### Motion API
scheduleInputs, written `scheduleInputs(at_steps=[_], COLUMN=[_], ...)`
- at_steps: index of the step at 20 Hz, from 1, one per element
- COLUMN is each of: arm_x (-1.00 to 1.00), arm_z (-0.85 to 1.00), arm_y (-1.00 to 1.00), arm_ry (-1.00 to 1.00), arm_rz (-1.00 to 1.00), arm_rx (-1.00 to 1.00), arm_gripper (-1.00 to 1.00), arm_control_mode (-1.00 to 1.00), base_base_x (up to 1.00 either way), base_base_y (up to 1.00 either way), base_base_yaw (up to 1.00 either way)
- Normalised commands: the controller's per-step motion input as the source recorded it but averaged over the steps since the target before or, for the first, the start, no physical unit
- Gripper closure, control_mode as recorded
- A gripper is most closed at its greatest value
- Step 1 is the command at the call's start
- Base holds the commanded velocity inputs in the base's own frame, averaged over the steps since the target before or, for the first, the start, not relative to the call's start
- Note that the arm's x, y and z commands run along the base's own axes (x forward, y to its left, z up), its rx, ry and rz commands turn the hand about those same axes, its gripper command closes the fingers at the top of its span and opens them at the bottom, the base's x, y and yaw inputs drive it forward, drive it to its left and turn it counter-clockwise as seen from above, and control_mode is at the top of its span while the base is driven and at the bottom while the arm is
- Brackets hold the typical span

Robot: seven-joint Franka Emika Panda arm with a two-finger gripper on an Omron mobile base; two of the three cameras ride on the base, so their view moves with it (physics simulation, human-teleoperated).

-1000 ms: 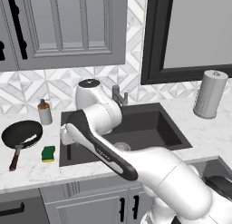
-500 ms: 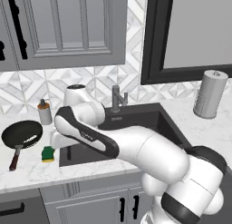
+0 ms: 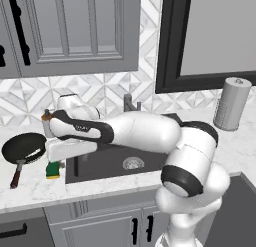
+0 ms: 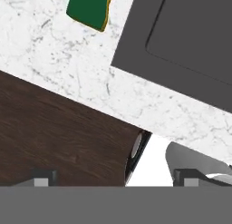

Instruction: Pick the pan and sponge and place them into the sink. Then turn on the water.

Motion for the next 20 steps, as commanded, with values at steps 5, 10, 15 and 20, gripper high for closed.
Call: scheduleInputs(at_steps=[5,10,15,20], arm_x=[0.38,0.41,0.43,0.17], arm_z=[-0.26,-0.24,-0.30,-0.42], arm_y=[0.26,0.14,0.26,0.38], arm_ry=[0.01,0.00,0.00,0.00], arm_rz=[0.00,0.01,0.00,0.00], arm_rx=[-0.18,-0.04,0.00,0.00], arm_gripper=[-1.00,-1.00,-1.00,-1.00], arm_control_mode=[-1.00,-1.00,-1.00,-1.00], base_base_x=[0.00,0.00,0.00,0.00], base_base_y=[0.00,0.00,0.00,0.00], base_base_yaw=[0.00,0.00,0.00,0.00])
